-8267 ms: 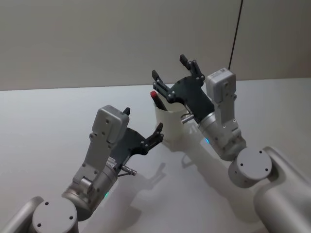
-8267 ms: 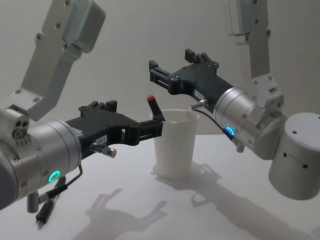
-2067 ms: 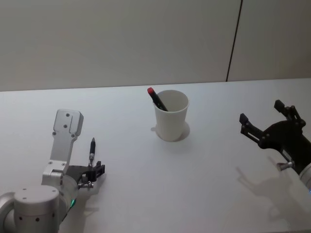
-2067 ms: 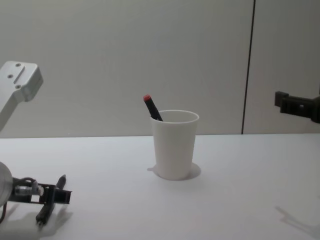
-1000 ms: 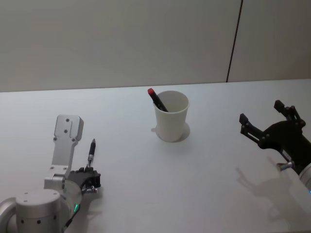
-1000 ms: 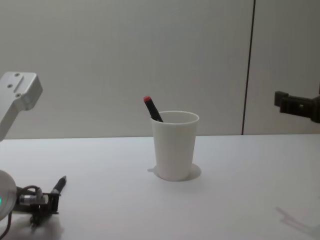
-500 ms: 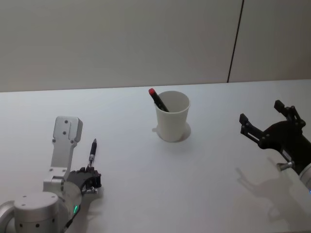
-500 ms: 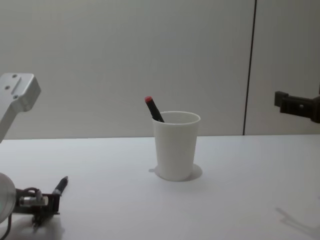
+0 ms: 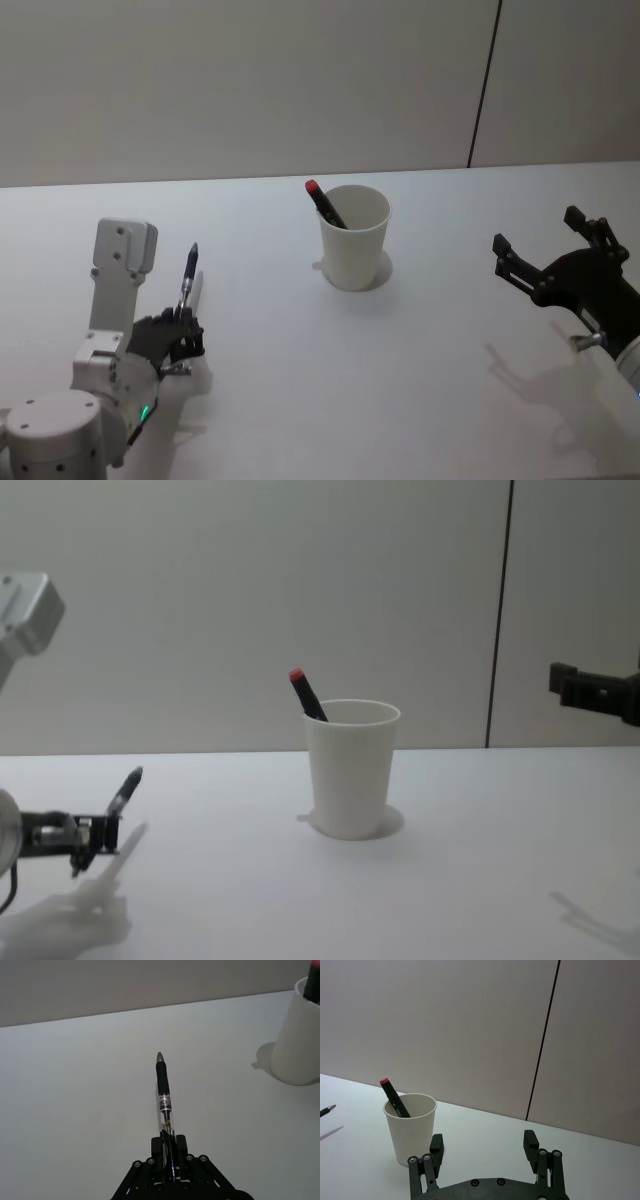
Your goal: Place the pen into the pen holder.
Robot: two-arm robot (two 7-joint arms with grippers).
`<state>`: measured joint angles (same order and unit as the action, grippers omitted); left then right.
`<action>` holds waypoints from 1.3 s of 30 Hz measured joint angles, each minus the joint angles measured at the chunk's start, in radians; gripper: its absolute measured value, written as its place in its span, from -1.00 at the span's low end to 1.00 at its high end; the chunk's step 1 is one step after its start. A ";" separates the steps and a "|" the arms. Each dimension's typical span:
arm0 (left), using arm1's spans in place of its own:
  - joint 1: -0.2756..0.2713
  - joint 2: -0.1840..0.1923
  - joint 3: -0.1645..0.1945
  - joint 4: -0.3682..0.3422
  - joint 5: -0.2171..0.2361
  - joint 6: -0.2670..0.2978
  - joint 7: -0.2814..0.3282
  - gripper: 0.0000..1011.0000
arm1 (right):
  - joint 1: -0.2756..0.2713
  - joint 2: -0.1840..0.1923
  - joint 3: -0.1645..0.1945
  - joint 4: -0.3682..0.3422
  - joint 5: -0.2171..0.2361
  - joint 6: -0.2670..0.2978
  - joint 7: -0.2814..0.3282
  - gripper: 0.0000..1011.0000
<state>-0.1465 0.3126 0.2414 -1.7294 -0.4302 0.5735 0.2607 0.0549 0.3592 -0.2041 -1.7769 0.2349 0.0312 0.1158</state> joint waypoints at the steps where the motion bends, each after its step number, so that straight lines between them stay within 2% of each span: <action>1: 0.000 0.004 -0.002 -0.002 0.007 -0.013 -0.012 -0.65 | 0.000 0.000 0.000 0.000 0.000 0.000 0.000 0.98; 10: -0.001 0.029 -0.011 -0.011 0.051 -0.084 -0.099 -0.65 | 0.000 0.000 0.000 0.000 0.000 0.000 0.000 0.98; 19: -0.002 0.063 -0.022 -0.008 0.092 -0.207 -0.237 -0.65 | 0.000 0.000 0.000 0.000 0.000 0.000 0.000 0.98; 25: -0.007 0.082 -0.029 0.003 0.103 -0.279 -0.321 -0.65 | 0.000 0.000 0.000 0.000 0.000 0.000 0.000 0.98; 28: -0.013 0.092 -0.033 0.015 0.107 -0.330 -0.384 -0.65 | 0.000 0.000 0.000 0.000 0.000 0.000 0.000 0.98; 29: -0.013 0.092 -0.033 0.015 0.107 -0.330 -0.384 -0.65 | 0.000 0.000 0.000 0.000 0.000 0.000 0.000 0.98; 39: -0.038 0.108 -0.037 0.052 0.117 -0.453 -0.552 -0.65 | 0.000 0.000 0.000 0.000 0.000 0.000 0.000 0.98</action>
<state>-0.1844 0.4210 0.2042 -1.6775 -0.3135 0.1207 -0.2915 0.0549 0.3592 -0.2041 -1.7770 0.2349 0.0312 0.1158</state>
